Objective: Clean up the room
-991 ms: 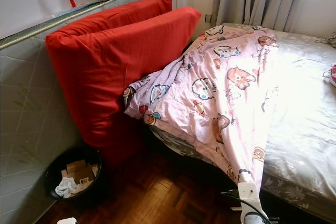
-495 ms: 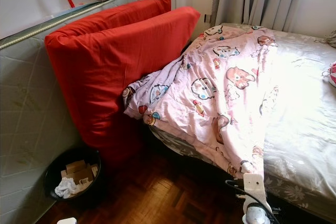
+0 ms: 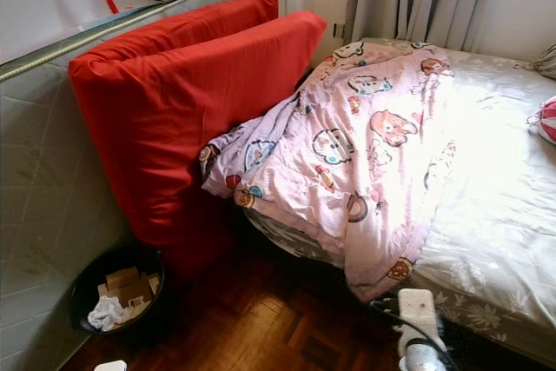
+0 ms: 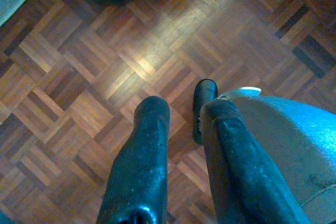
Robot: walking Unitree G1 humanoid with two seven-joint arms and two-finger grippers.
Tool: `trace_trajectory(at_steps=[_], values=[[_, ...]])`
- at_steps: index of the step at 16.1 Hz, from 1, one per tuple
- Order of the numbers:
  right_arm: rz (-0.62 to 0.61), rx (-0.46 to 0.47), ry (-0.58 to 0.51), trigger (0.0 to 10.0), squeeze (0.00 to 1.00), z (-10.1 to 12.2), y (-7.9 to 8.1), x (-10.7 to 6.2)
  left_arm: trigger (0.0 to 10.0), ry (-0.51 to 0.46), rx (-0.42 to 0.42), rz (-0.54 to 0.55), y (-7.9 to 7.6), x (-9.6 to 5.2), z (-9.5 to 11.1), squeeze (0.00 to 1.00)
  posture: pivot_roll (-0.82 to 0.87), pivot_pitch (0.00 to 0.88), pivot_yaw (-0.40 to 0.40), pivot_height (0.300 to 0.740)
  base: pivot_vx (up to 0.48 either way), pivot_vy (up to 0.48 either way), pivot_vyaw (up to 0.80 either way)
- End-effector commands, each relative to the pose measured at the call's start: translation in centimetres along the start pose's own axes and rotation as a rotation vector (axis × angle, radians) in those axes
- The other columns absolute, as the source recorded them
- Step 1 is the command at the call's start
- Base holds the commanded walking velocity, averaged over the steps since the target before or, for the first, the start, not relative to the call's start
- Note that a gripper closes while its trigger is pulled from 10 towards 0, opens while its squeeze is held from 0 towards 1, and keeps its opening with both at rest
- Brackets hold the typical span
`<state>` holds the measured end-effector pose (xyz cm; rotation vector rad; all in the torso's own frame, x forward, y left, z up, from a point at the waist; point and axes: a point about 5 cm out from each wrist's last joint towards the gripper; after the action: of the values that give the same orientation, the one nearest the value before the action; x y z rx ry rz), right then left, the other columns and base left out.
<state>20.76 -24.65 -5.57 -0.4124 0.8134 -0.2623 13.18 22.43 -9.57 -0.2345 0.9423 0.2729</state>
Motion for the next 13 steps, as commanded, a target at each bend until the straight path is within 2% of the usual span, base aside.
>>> trace_trajectory(at_steps=[1, 2, 3, 5, 6, 7, 9, 10, 13], values=[[0.053, 0.002, 0.057, 10.0, 0.1, -1.0, 0.9, -0.3, 10.0, 0.019, 0.024, 0.011, 0.6, -0.1, -0.2, 0.0, 0.08, 0.0, 0.044, 0.74, 0.0, 0.0, 0.0], [0.075, 0.003, 0.071, 10.0, 0.0, -1.2, 1.2, -0.4, 10.0, 0.019, 0.023, 0.011, 0.6, -0.1, -0.2, 0.0, 0.08, 0.0, 0.045, 0.74, 0.0, 0.0, 0.0], [0.171, -0.022, 0.092, 10.0, 0.0, -1.8, 2.4, -0.7, 10.0, 0.019, 0.025, 0.01, 0.5, -0.1, -0.2, 0.0, 0.07, 0.0, 0.048, 0.74, 0.0, 0.0, 0.0], [0.26, -0.039, 0.1, 10.0, 0.0, -2.3, 3.6, -1.2, 10.0, 0.02, 0.026, 0.01, 0.5, -0.1, -0.2, 0.0, 0.07, 0.0, 0.047, 0.74, 0.0, 0.0, 0.0], [0.345, 0.01, 0.097, 10.0, 0.0, -2.6, 4.9, -1.7, 10.0, 0.022, 0.028, 0.008, 0.5, -0.1, -0.2, 0.0, 0.07, 0.0, 0.047, 0.74, 0.0, 0.0, 0.0], [0.354, 0.032, 0.114, 10.0, 0.0, -2.9, 5.1, -1.8, 10.0, 0.022, 0.028, 0.007, 0.5, -0.1, -0.1, 0.0, 0.07, 0.0, 0.047, 0.74, 0.0, 0.0, 0.0], [0.32, 0.166, 0.164, 10.0, 0.0, -3.7, 5.0, -2.0, 10.0, 0.021, 0.028, 0.006, 0.4, -0.1, -0.1, 0.0, 0.07, 0.0, 0.045, 0.74, 0.0, 0.0, 0.0], [0.305, 0.202, 0.188, 10.0, 0.0, -4.2, 5.0, -2.2, 10.0, 0.02, 0.029, 0.007, 0.4, -0.1, -0.1, 0.0, 0.07, 0.0, 0.048, 0.74, 0.0, 0.0, 0.0], [0.293, 0.203, 0.212, 10.0, 0.0, -5.4, 4.9, -2.6, 10.0, 0.021, 0.032, 0.008, 0.5, 0.0, 0.0, 0.0, 0.07, 0.0, 0.051, 0.74, 0.0, 0.0, 0.0]])
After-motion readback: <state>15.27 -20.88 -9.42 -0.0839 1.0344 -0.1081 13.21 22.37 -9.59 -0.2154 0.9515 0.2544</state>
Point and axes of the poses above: a point about 5 cm out from each wrist's last joint towards the gripper, its own x axis pointing out of the wrist towards the gripper, its own z axis along the axis of the wrist's last joint, y = z × x, and after that the axes turned 8 degrees about -x, right-handed
